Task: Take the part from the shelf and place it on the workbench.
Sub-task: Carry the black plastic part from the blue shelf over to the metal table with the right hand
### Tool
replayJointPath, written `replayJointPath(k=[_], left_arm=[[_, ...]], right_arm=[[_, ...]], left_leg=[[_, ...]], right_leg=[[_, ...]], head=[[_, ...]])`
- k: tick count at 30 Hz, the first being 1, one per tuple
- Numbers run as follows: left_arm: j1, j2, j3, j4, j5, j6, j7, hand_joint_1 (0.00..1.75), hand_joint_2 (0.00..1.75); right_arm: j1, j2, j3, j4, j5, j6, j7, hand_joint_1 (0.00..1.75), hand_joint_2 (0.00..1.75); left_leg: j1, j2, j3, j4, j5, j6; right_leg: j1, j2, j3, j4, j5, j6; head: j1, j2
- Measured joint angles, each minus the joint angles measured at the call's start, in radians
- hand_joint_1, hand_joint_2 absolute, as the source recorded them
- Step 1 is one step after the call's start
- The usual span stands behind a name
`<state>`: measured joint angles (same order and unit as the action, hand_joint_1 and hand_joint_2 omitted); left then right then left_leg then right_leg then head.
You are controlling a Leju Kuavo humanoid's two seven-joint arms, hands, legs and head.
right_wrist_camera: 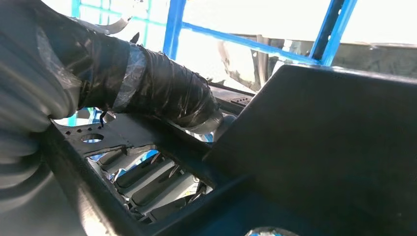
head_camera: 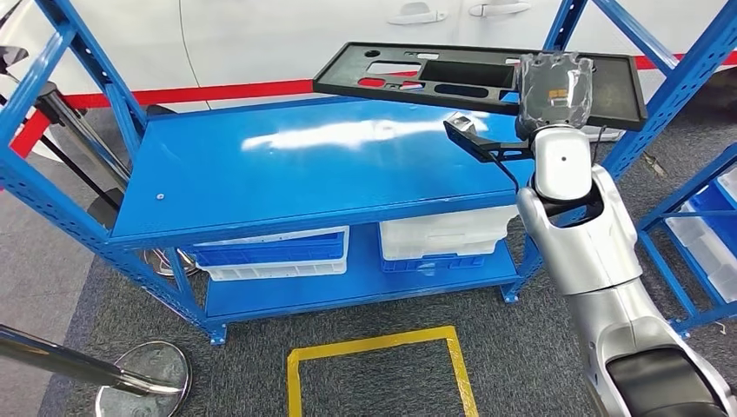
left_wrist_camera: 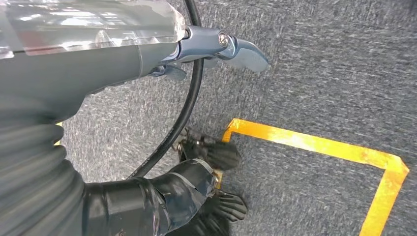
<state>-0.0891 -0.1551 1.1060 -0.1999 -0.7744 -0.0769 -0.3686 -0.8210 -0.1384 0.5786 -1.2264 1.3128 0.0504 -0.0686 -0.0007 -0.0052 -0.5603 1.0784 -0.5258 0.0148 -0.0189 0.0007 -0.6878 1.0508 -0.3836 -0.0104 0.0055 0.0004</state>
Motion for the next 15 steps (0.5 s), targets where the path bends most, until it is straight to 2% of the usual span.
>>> replayJointPath(k=[1,2,4,5,6,7,9,10,11,12,13,15], left_arm=[[-0.001,0.000,0.000,0.000,0.000,0.001,0.000,0.00,1.75],[-0.002,0.001,0.001,0.000,0.000,0.002,0.000,0.00,1.75],[-0.002,0.001,0.002,0.000,0.000,0.004,0.000,0.00,1.75],[-0.003,0.001,0.003,0.000,0.000,0.005,0.000,0.00,1.75],[-0.003,0.001,0.004,0.000,0.000,0.005,0.000,0.00,1.75],[-0.004,0.001,0.005,0.000,0.000,0.005,0.000,0.00,1.75],[-0.004,0.002,0.007,0.000,-0.001,0.006,0.000,0.00,1.75],[-0.004,0.002,0.008,0.000,-0.001,0.007,0.000,0.00,1.75],[-0.003,0.002,0.009,0.000,-0.001,0.008,0.000,0.00,1.75],[-0.003,0.002,0.009,0.000,-0.001,0.008,0.000,0.00,1.75],[-0.003,0.002,0.009,0.000,-0.001,0.008,0.000,0.00,1.75],[-0.004,0.001,0.010,0.000,-0.002,0.008,0.000,0.00,1.75]], right_arm=[[-0.001,0.000,0.000,0.000,0.000,0.000,0.000,1.75,1.75],[-0.001,0.000,0.000,0.001,0.000,0.000,0.000,1.75,1.75],[-0.001,0.000,0.003,0.002,0.000,0.000,0.000,1.75,1.75],[-0.001,0.000,0.004,0.002,0.000,0.000,0.000,1.75,1.75],[-0.002,0.000,0.006,0.003,0.000,0.000,0.000,1.75,1.75],[-0.002,0.000,0.007,0.004,-0.001,0.000,0.000,1.75,1.75],[-0.001,0.000,0.009,0.007,-0.001,0.000,0.001,1.75,1.75],[0.001,0.000,0.010,0.009,-0.001,0.000,0.001,1.75,1.75],[0.004,0.000,0.011,0.012,-0.001,0.000,0.002,1.75,1.75],[0.006,0.000,0.012,0.014,-0.001,0.000,0.003,1.75,1.75],[0.007,0.000,0.012,0.016,-0.001,0.000,0.004,1.75,1.75],[0.008,0.000,0.012,0.016,-0.001,-0.001,0.005,1.75,1.75]], left_leg=[[-0.003,-0.001,0.022,-0.040,0.009,0.004],[-0.006,-0.001,0.028,-0.056,0.013,0.007],[-0.007,0.000,0.024,-0.061,0.032,0.018],[-0.006,0.003,0.022,-0.068,0.044,0.026],[-0.004,0.006,0.017,-0.075,0.058,0.034],[-0.003,0.009,0.010,-0.081,0.072,0.041],[-0.006,0.011,-0.016,-0.080,0.092,0.047],[-0.007,0.012,-0.030,-0.078,0.100,0.046],[-0.008,0.012,-0.045,-0.074,0.109,0.046],[-0.009,0.012,-0.059,-0.070,0.116,0.045],[-0.009,0.012,-0.074,-0.064,0.123,0.043],[-0.010,0.012,-0.098,-0.052,0.135,0.037]], right_leg=[[0.000,0.000,-0.002,-0.001,0.006,0.006],[-0.001,-0.001,-0.002,-0.003,0.013,0.012],[-0.002,0.000,-0.003,-0.011,0.026,0.026],[-0.002,0.001,-0.006,-0.008,0.019,0.030],[-0.002,0.001,-0.014,0.010,-0.005,0.033],[-0.002,0.001,-0.027,0.047,-0.044,0.034],[-0.003,0.001,-0.062,0.173,-0.140,0.036],[-0.003,0.001,-0.071,0.229,-0.166,0.038],[-0.003,0.001,-0.068,0.261,-0.173,0.039],[-0.003,0.001,-0.048,0.256,-0.161,0.038],[-0.003,0.001,-0.007,0.212,-0.139,0.036],[0.002,-0.001,0.091,0.079,-0.122,0.027]], head=[[0.000,0.000],[0.000,0.000],[0.000,0.000],[0.000,0.000],[0.001,0.000],[0.001,0.000],[0.001,0.000],[0.001,0.000],[0.001,0.000],[0.001,0.000],[0.001,0.000],[0.001,0.000]])
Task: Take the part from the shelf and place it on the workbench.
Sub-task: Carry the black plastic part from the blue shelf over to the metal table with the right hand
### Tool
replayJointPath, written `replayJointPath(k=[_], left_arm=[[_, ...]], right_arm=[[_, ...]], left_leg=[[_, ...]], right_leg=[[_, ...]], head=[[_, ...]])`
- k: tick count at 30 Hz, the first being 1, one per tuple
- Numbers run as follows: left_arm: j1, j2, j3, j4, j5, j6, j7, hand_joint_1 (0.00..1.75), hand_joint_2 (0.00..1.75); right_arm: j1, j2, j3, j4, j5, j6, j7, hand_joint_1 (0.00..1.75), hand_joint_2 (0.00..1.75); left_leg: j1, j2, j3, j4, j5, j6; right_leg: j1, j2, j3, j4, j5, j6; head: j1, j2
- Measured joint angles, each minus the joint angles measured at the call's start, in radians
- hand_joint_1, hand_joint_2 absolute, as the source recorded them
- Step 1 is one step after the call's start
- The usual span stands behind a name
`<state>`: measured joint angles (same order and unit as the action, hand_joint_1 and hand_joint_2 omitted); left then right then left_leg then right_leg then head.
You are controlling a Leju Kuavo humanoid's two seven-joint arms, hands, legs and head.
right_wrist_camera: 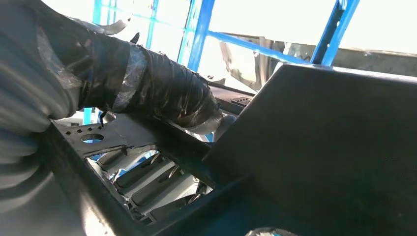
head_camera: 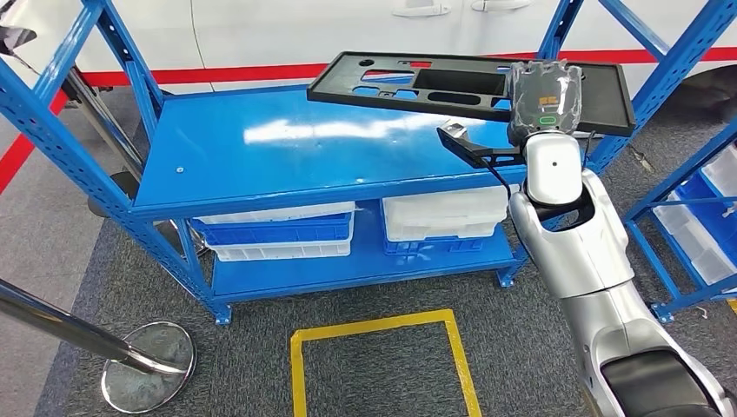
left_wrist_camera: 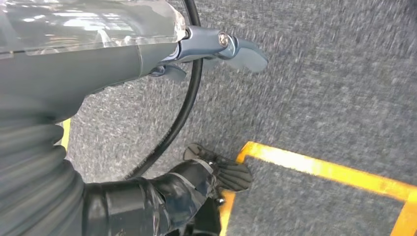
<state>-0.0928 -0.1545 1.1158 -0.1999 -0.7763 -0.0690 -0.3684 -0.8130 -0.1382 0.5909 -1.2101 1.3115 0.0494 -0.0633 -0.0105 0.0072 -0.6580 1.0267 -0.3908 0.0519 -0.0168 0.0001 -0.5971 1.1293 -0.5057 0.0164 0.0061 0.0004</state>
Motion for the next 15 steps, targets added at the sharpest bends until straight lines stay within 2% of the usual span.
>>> replayJointPath(k=[1,2,3,5,6,7,8,9,10,11,12,13,14,15], left_arm=[[0.000,-0.001,0.000,0.000,0.000,0.000,0.000,0.00,1.75],[0.000,-0.001,0.000,0.000,-0.001,0.000,0.000,0.00,1.75],[0.001,-0.002,0.000,0.000,-0.001,0.000,0.000,0.00,1.75],[0.002,-0.002,0.001,0.000,-0.001,0.001,0.000,0.00,1.75],[0.002,-0.002,0.001,0.000,-0.001,0.001,0.000,0.00,1.75],[0.002,-0.002,0.001,0.000,-0.001,0.001,0.000,0.00,1.75],[0.002,-0.002,0.001,0.000,-0.002,0.001,0.000,0.00,1.75],[0.002,-0.003,0.001,0.000,-0.003,0.001,0.001,0.00,1.75],[0.002,-0.003,0.001,0.000,-0.005,0.001,0.001,0.00,1.75],[0.002,-0.003,0.001,0.000,-0.007,0.002,0.001,0.00,1.75],[0.002,-0.003,0.001,0.000,-0.009,0.002,0.001,0.00,1.75],[0.002,-0.002,0.001,0.000,-0.011,0.002,0.000,0.00,1.75],[0.002,-0.002,0.001,0.000,-0.013,0.003,0.000,0.00,1.75],[0.001,-0.001,0.001,0.000,-0.014,0.003,0.000,0.00,1.75]], right_arm=[[0.000,0.000,0.000,0.000,0.000,0.000,0.000,1.75,1.75],[0.000,0.000,0.000,0.000,0.000,0.000,0.001,1.75,1.75],[0.000,0.000,0.000,0.000,0.000,0.000,0.001,1.75,1.75],[-0.002,-0.001,0.000,0.000,0.000,0.000,0.001,1.75,1.75],[-0.003,0.000,0.001,0.000,0.000,0.000,0.001,1.75,1.75],[-0.004,0.000,0.001,0.000,0.000,0.000,0.001,1.75,1.75],[-0.005,0.000,0.002,0.000,0.000,0.000,0.002,1.75,1.75],[-0.005,0.000,0.002,0.001,0.000,0.000,0.002,1.75,1.75],[-0.005,-0.001,0.002,0.002,0.000,0.000,0.003,1.75,1.75],[-0.005,-0.001,0.002,0.004,0.000,0.000,0.004,1.75,1.75],[-0.004,-0.002,0.002,0.005,0.001,0.000,0.005,1.75,1.75],[-0.004,-0.004,0.002,0.007,0.001,0.000,0.006,1.75,1.75],[-0.004,-0.007,0.002,0.007,0.002,-0.001,0.007,1.75,1.75],[-0.004,-0.010,0.001,0.007,0.002,-0.001,0.008,1.75,1.75]], left_leg=[[0.000,0.000,-0.006,0.003,0.006,-0.005],[0.001,0.000,-0.009,0.005,0.012,-0.010],[0.001,0.000,-0.010,0.003,0.019,-0.016],[0.003,-0.002,-0.015,0.002,0.023,-0.028],[0.003,-0.004,-0.023,0.015,0.004,-0.034],[0.005,-0.005,-0.035,0.045,-0.033,-0.040],[0.008,-0.006,-0.051,0.095,-0.083,-0.045],[0.012,-0.006,-0.068,0.160,-0.132,-0.050],[0.015,-0.006,-0.080,0.224,-0.165,-0.055],[0.018,-0.006,-0.082,0.269,-0.175,-0.059],[0.021,-0.006,-0.070,0.285,-0.164,-0.062],[0.023,-0.006,-0.040,0.263,-0.139,-0.064],[0.024,-0.006,0.009,0.208,-0.116,-0.064],[0.024,-0.007,0.068,0.132,-0.111,-0.062]], right_leg=[[0.004,0.000,0.033,-0.050,0.000,-0.005],[0.009,0.000,0.049,-0.078,-0.004,-0.010],[0.013,0.000,0.050,-0.084,0.000,-0.014],[0.009,-0.002,0.043,-0.096,0.018,-0.027],[0.006,-0.004,0.036,-0.101,0.031,-0.035],[0.003,-0.006,0.026,-0.107,0.045,-0.042],[0.002,-0.007,0.013,-0.108,0.057,-0.047],[0.002,-0.007,-0.003,-0.108,0.070,-0.049],[0.002,-0.007,-0.019,-0.107,0.081,-0.048],[0.002,-0.007,-0.036,-0.106,0.094,-0.046],[0.001,-0.007,-0.053,-0.104,0.106,-0.044],[-0.001,-0.006,-0.069,-0.103,0.117,-0.040],[-0.003,-0.005,-0.084,-0.101,0.129,-0.034],[-0.004,-0.004,-0.096,-0.098,0.139,-0.028]], head=[[0.000,0.000],[0.001,0.000],[0.001,0.000],[0.003,0.000],[0.003,0.000],[0.003,0.000],[0.003,0.000],[0.002,0.000],[0.003,0.000],[0.003,0.000],[0.002,0.000],[0.002,0.000],[0.002,0.000],[0.002,0.000]])
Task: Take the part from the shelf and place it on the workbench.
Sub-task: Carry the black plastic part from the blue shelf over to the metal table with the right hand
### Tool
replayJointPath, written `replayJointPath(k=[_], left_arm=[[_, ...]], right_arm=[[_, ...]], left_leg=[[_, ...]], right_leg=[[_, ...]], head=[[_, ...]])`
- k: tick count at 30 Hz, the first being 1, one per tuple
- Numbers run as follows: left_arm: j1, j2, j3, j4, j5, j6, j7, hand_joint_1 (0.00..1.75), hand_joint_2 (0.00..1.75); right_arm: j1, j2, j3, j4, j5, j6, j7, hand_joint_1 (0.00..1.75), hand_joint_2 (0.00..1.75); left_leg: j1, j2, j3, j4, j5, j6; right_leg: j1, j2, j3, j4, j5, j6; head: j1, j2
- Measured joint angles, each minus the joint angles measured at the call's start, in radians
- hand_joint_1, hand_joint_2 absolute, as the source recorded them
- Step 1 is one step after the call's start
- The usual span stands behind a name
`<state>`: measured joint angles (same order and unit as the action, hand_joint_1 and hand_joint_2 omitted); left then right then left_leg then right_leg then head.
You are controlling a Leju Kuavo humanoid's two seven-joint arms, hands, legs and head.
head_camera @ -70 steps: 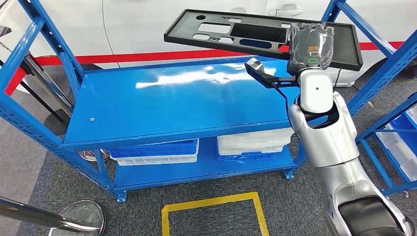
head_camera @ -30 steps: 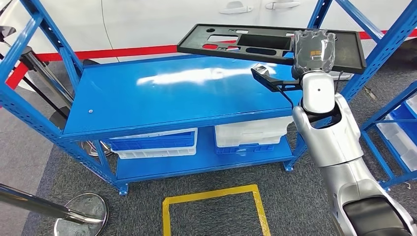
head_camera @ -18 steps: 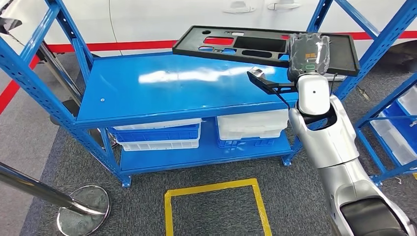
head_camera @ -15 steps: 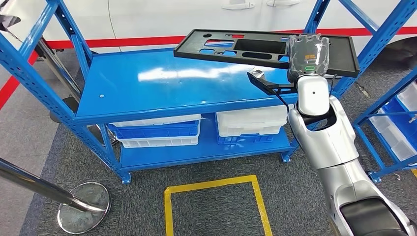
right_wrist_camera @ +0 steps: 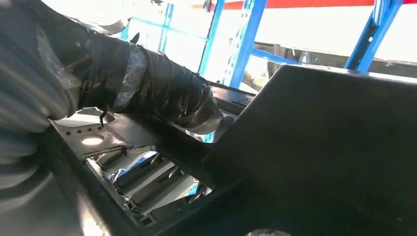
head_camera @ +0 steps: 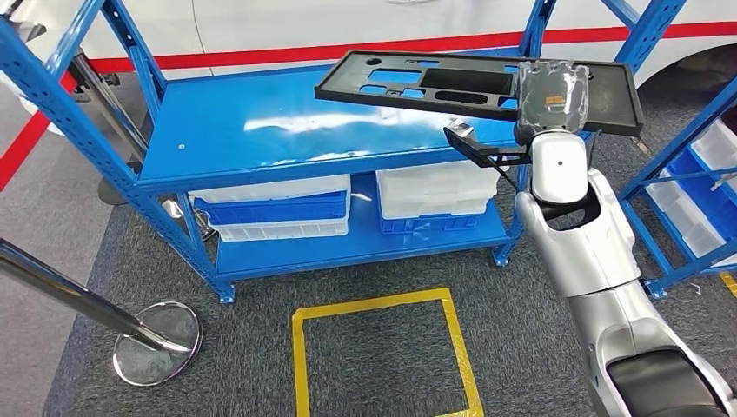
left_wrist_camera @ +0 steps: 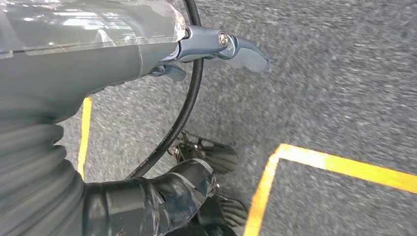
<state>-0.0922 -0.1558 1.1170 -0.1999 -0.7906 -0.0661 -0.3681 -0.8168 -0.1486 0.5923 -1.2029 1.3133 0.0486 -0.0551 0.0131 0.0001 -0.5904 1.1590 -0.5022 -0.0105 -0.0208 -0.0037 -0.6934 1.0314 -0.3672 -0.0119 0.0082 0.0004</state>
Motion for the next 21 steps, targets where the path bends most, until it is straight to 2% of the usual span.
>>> replayJointPath(k=[1,2,3,5,6,7,9,10,11,12,13,14,16,17,18,20,21], left_arm=[[-0.001,0.000,0.000,0.000,-0.001,0.000,0.000,0.00,1.75],[-0.001,0.000,0.000,0.000,-0.002,0.000,0.000,0.00,1.75],[-0.001,0.000,0.000,0.000,-0.002,0.001,-0.001,0.00,1.75],[0.000,0.000,0.000,0.000,-0.003,0.003,-0.001,0.00,1.75],[-0.001,0.000,0.000,0.000,-0.004,0.004,-0.001,0.00,1.75],[-0.001,0.000,0.000,0.000,-0.004,0.004,0.000,0.00,1.75],[0.000,0.001,0.001,0.000,-0.004,0.005,0.000,0.00,1.75],[0.000,0.001,0.001,0.000,-0.004,0.006,0.000,0.00,1.75],[0.000,0.002,0.001,0.000,-0.004,0.006,0.000,0.00,1.75],[0.000,0.002,0.001,0.000,-0.004,0.006,0.000,0.00,1.75],[0.000,0.002,0.001,0.000,-0.004,0.006,0.000,0.00,1.75],[0.000,0.002,0.001,0.000,-0.004,0.006,0.000,0.00,1.75],[0.000,0.002,0.001,0.000,-0.005,0.006,0.000,0.00,1.75],[0.000,0.002,0.001,0.000,-0.005,0.006,-0.001,0.00,1.75],[0.000,0.002,0.001,0.000,-0.006,0.006,-0.001,0.00,1.75],[0.001,0.002,0.001,0.000,-0.007,0.006,-0.001,0.00,1.75],[0.001,0.002,0.001,0.000,-0.007,0.007,-0.001,0.00,1.75]], right_arm=[[0.000,-0.006,-0.001,0.000,0.000,0.000,0.001,1.75,1.75],[-0.001,-0.012,-0.002,0.000,0.000,0.000,0.002,1.75,1.75],[-0.002,-0.018,-0.003,0.000,0.000,0.000,0.002,1.75,1.75],[-0.005,-0.033,-0.005,0.001,0.000,-0.001,0.002,1.75,1.75],[-0.006,-0.043,-0.006,0.002,0.001,-0.001,0.002,1.75,1.75],[-0.008,-0.053,-0.008,0.003,0.001,-0.001,0.002,1.75,1.75],[-0.010,-0.068,-0.011,0.006,0.001,-0.001,0.002,1.75,1.75],[-0.010,-0.074,-0.012,0.008,0.001,-0.001,0.002,1.75,1.75],[-0.009,-0.077,-0.012,0.010,0.001,-0.001,0.002,1.75,1.75],[-0.007,-0.080,-0.012,0.012,0.001,-0.001,0.002,1.75,1.75],[-0.006,-0.081,-0.012,0.013,0.001,-0.001,0.002,1.75,1.75],[-0.006,-0.082,-0.012,0.014,0.001,-0.001,0.002,1.75,1.75],[-0.007,-0.083,-0.014,0.015,0.001,-0.002,0.002,1.75,1.75],[-0.007,-0.084,-0.016,0.015,0.001,-0.002,0.002,1.75,1.75],[-0.007,-0.085,-0.017,0.015,0.001,-0.002,0.002,1.75,1.75],[-0.007,-0.090,-0.021,0.017,0.001,-0.003,0.004,1.75,1.75],[-0.008,-0.091,-0.021,0.018,0.001,-0.003,0.004,1.75,1.75]], left_leg=[[-0.002,-0.002,0.050,-0.069,-0.005,0.004],[-0.005,-0.005,0.082,-0.120,-0.016,0.009],[-0.008,-0.007,0.094,-0.145,-0.025,0.015],[-0.010,-0.006,0.084,-0.153,-0.010,0.031],[-0.009,-0.003,0.077,-0.155,0.001,0.041],[-0.008,-0.001,0.068,-0.158,0.014,0.051],[-0.011,0.003,0.040,-0.158,0.040,0.064],[-0.014,0.005,0.023,-0.157,0.053,0.066],[-0.017,0.006,0.006,-0.155,0.065,0.066],[-0.020,0.007,-0.012,-0.151,0.075,0.066],[-0.022,0.008,-0.029,-0.147,0.085,0.065],[-0.023,0.008,-0.045,-0.142,0.094,0.064],[-0.026,0.008,-0.069,-0.134,0.110,0.058],[-0.026,0.008,-0.074,-0.132,0.118,0.054],[-0.026,0.008,-0.077,-0.133,0.126,0.049],[-0.024,0.007,-0.080,-0.138,0.140,0.038],[-0.023,0.005,-0.086,-0.133,0.131,0.033]], right_leg=[[-0.001,0.000,-0.008,0.002,0.009,0.007],[-0.002,-0.001,-0.011,0.002,0.018,0.015],[-0.002,-0.001,-0.012,-0.001,0.027,0.023],[-0.003,-0.001,-0.012,-0.006,0.038,0.037],[-0.004,-0.001,-0.019,0.004,0.022,0.041],[-0.005,0.000,-0.030,0.032,-0.014,0.044],[-0.005,0.001,-0.065,0.147,-0.121,0.049],[-0.004,0.002,-0.080,0.216,-0.160,0.050],[-0.004,0.002,-0.086,0.270,-0.174,0.051],[-0.003,0.002,-0.076,0.295,-0.166,0.050],[-0.002,0.002,-0.049,0.284,-0.144,0.047],[0.000,0.002,-0.002,0.237,-0.123,0.042],[0.007,0.002,0.105,0.098,-0.128,0.030],[0.011,0.002,0.140,0.046,-0.139,0.023],[0.015,0.002,0.156,0.016,-0.149,0.017],[0.015,0.001,0.152,0.001,-0.133,0.003],[0.013,0.000,0.147,-0.006,-0.122,-0.005]], head=[[0.001,0.000],[0.002,0.000],[0.002,0.000],[0.002,0.000],[0.002,0.000],[0.002,0.000],[0.002,0.000],[0.002,0.000],[0.002,0.000],[0.002,0.000],[0.002,0.000],[0.002,0.000],[0.001,0.000],[0.001,0.000],[0.001,0.000],[0.002,0.000],[0.002,0.000]])
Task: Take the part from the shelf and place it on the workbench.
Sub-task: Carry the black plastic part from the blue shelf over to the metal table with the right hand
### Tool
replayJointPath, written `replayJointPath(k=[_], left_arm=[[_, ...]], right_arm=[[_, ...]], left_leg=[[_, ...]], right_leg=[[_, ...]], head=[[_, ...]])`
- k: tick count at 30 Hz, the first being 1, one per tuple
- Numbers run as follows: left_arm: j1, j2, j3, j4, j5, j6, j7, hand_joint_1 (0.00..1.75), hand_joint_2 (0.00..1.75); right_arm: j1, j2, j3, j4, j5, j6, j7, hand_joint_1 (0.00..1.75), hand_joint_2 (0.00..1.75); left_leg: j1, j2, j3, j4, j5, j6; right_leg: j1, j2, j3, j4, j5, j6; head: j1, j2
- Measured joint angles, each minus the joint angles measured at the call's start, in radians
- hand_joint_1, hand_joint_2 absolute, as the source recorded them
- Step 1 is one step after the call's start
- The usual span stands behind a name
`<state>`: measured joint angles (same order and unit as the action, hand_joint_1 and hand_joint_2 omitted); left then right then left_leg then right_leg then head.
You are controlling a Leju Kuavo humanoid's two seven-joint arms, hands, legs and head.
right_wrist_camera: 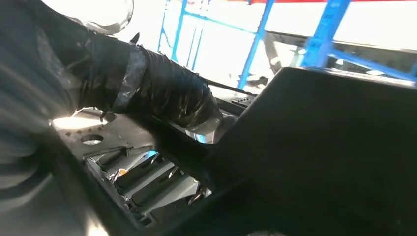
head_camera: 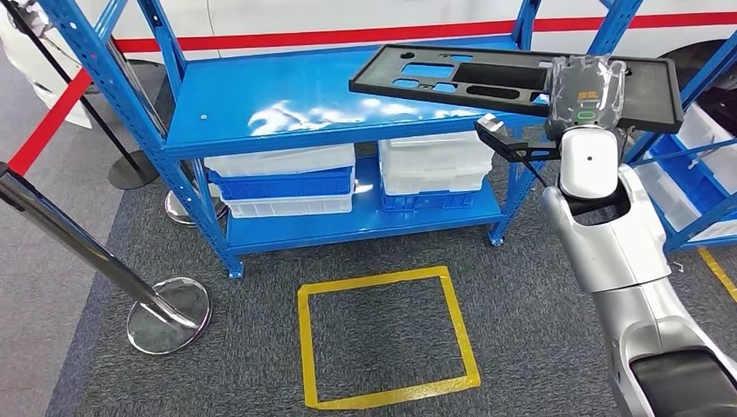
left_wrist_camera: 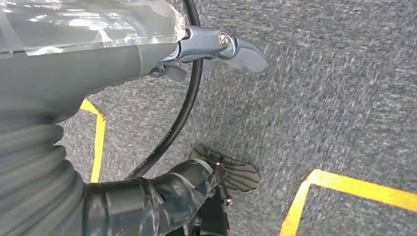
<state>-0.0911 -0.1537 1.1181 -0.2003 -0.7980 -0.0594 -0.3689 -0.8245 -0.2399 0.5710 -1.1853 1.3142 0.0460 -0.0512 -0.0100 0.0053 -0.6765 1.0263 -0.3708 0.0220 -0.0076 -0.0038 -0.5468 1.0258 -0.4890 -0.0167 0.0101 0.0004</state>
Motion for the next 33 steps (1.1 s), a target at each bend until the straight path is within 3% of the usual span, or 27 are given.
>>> replayJointPath(k=[2,4,5,7,9,11,12,14,15,16,17,19,20,21,22,23,24,26,27,28,30,32,33], left_arm=[[0.001,0.000,0.000,0.000,0.000,0.001,0.000,0.00,1.75],[0.001,0.000,0.000,0.000,-0.001,0.001,0.000,0.00,1.75],[0.001,0.000,0.000,0.000,-0.001,0.001,0.000,0.00,1.75],[0.000,0.000,0.000,0.000,-0.001,0.001,0.000,0.00,1.75],[-0.002,0.001,0.001,0.000,-0.001,0.001,0.000,0.00,1.75],[-0.004,0.002,0.001,-0.001,-0.002,0.001,0.000,0.00,1.75],[-0.005,0.002,0.001,-0.001,-0.002,0.001,0.000,0.00,1.75],[-0.005,0.002,0.002,-0.002,-0.002,0.001,-0.001,0.00,1.75],[-0.005,0.002,0.003,-0.002,-0.002,0.001,-0.001,0.00,1.75],[-0.005,0.002,0.004,-0.002,-0.003,0.001,0.000,0.00,1.75],[-0.005,0.002,0.004,-0.002,-0.005,0.001,0.000,0.00,1.75],[-0.005,0.002,0.005,-0.002,-0.008,0.000,-0.001,0.00,1.75],[-0.005,0.003,0.005,-0.002,-0.010,0.000,-0.001,0.00,1.75],[-0.005,0.003,0.005,-0.002,-0.011,-0.001,-0.002,0.00,1.75],[-0.005,0.003,0.006,-0.002,-0.013,-0.003,-0.004,0.00,1.75],[-0.005,0.003,0.006,-0.002,-0.015,-0.005,-0.005,0.00,1.75],[-0.005,0.003,0.006,-0.002,-0.016,-0.008,-0.007,0.00,1.75],[-0.006,0.003,0.006,-0.002,-0.018,-0.010,-0.009,0.00,1.75],[-0.006,0.003,0.007,-0.002,-0.018,-0.010,-0.010,0.00,1.75],[-0.007,0.002,0.007,-0.002,-0.018,-0.010,-0.010,0.00,1.75],[-0.006,0.002,0.009,-0.002,-0.019,-0.010,-0.011,0.00,1.75],[-0.004,0.002,0.012,-0.002,-0.020,-0.010,-0.010,0.00,1.75],[-0.003,0.002,0.013,-0.002,-0.021,-0.010,-0.010,0.00,1.75]], right_arm=[[0.001,0.000,-0.001,0.001,0.000,-0.001,0.000,1.75,1.75],[0.006,0.000,-0.001,0.003,0.000,-0.002,0.000,1.75,1.75],[0.010,0.000,-0.001,0.005,0.000,-0.002,0.000,1.75,1.75],[0.018,0.000,-0.001,0.010,0.000,-0.003,-0.001,1.75,1.75],[0.025,0.000,-0.001,0.014,0.000,-0.004,-0.002,1.75,1.75],[0.029,0.000,-0.004,0.016,0.000,-0.006,-0.004,1.75,1.75],[0.030,0.000,-0.006,0.016,0.000,-0.008,-0.004,1.75,1.75],[0.031,0.000,-0.007,0.018,0.000,-0.012,-0.005,1.75,1.75],[0.032,-0.001,-0.007,0.019,0.000,-0.014,-0.005,1.75,1.75],[0.032,-0.003,-0.008,0.019,0.000,-0.015,-0.005,1.75,1.75],[0.032,-0.005,-0.008,0.020,0.000,-0.015,-0.006,1.75,1.75],[0.033,-0.008,-0.008,0.023,0.001,-0.014,-0.008,1.75,1.75],[0.035,-0.008,-0.008,0.026,0.002,-0.013,-0.010,1.75,1.75],[0.036,-0.007,-0.007,0.030,0.003,-0.012,-0.012,1.75,1.75],[0.037,-0.005,-0.005,0.034,0.004,-0.011,-0.014,1.75,1.75],[0.036,-0.001,-0.002,0.037,0.005,-0.010,-0.014,1.75,1.75],[0.033,0.005,0.001,0.039,0.005,-0.009,-0.015,1.75,1.75],[0.023,0.020,0.009,0.041,0.006,-0.007,-0.017,1.75,1.75],[0.019,0.027,0.013,0.041,0.006,-0.006,-0.018,1.75,1.75],[0.015,0.032,0.017,0.041,0.006,-0.005,-0.020,1.75,1.75],[0.004,0.043,0.028,0.042,0.007,0.001,-0.020,1.75,1.75],[-0.013,0.057,0.040,0.042,0.007,0.009,-0.021,1.75,1.75],[-0.021,0.064,0.046,0.042,0.008,0.013,-0.022,1.75,1.75]], left_leg=[[0.003,-0.003,-0.024,0.061,-0.073,-0.010],[0.010,-0.004,-0.054,0.184,-0.169,-0.018],[0.012,-0.004,-0.061,0.240,-0.189,-0.022],[0.015,-0.004,-0.035,0.271,-0.165,-0.026],[0.017,-0.004,0.055,0.174,-0.124,-0.023],[0.013,-0.006,0.153,0.037,-0.139,-0.016],[0.010,-0.007,0.177,-0.004,-0.151,-0.012],[0.008,-0.008,0.178,-0.024,-0.144,-0.002],[0.009,-0.005,0.172,-0.030,-0.133,0.006],[0.010,-0.002,0.163,-0.033,-0.119,0.016],[0.011,0.001,0.152,-0.037,-0.104,0.025],[0.008,0.005,0.123,-0.037,-0.079,0.033],[0.006,0.006,0.107,-0.035,-0.066,0.033],[0.004,0.006,0.089,-0.034,-0.054,0.032],[0.003,0.007,0.072,-0.031,-0.043,0.031],[0.003,0.007,0.055,-0.027,-0.033,0.028],[0.003,0.006,0.040,-0.021,-0.024,0.025],[0.001,0.006,0.017,-0.010,-0.010,0.015],[0.001,0.006,0.012,-0.006,-0.003,0.010],[0.001,0.006,0.008,-0.006,0.005,0.004],[0.004,0.004,0.002,-0.007,0.012,-0.008],[0.006,0.000,-0.021,0.032,-0.039,-0.018],[0.009,-0.001,-0.038,0.084,-0.090,-0.022]], right_leg=[[-0.006,-0.002,-0.021,-0.010,0.029,-0.015],[-0.005,-0.002,-0.053,-0.010,0.054,-0.021],[-0.005,-0.001,-0.070,-0.008,0.067,-0.020],[-0.006,-0.001,-0.106,-0.003,0.091,-0.015],[-0.007,0.000,-0.138,0.003,0.113,-0.008],[-0.007,0.001,-0.156,0.007,0.133,0.003],[-0.008,-0.001,-0.159,0.006,0.143,0.010],[-0.009,-0.002,-0.159,-0.003,0.161,0.023],[-0.011,0.000,-0.163,0.000,0.156,0.028],[-0.012,0.001,-0.173,0.016,0.131,0.031],[-0.013,0.003,-0.188,0.052,0.089,0.034],[-0.015,0.003,-0.222,0.178,-0.014,0.037],[-0.016,0.003,-0.233,0.242,-0.041,0.039],[-0.016,0.003,-0.232,0.285,-0.044,0.041],[-0.016,0.003,-0.215,0.297,-0.027,0.041],[-0.016,0.003,-0.181,0.274,-0.002,0.040],[-0.016,0.003,-0.128,0.217,0.012,0.037],[-0.011,0.003,-0.025,0.082,-0.005,0.029],[-0.007,0.004,0.005,0.036,-0.020,0.023],[-0.003,0.004,0.014,0.016,-0.029,0.018],[-0.004,0.002,0.004,0.008,-0.012,0.002],[-0.009,-0.001,-0.014,0.000,0.012,-0.018],[-0.008,-0.001,-0.027,-0.001,0.024,-0.023]], head=[[0.000,0.000],[-0.001,0.000],[-0.001,0.000],[-0.001,0.000],[-0.001,0.000],[0.000,0.000],[0.000,0.000],[0.000,0.000],[0.000,0.000],[0.000,0.000],[0.000,0.000],[0.001,0.000],[0.001,0.000],[0.001,0.000],[0.001,0.000],[0.001,0.000],[0.001,0.000],[0.000,0.000],[0.000,0.000],[0.000,0.000],[0.001,0.000],[0.001,0.000],[0.000,0.000]])
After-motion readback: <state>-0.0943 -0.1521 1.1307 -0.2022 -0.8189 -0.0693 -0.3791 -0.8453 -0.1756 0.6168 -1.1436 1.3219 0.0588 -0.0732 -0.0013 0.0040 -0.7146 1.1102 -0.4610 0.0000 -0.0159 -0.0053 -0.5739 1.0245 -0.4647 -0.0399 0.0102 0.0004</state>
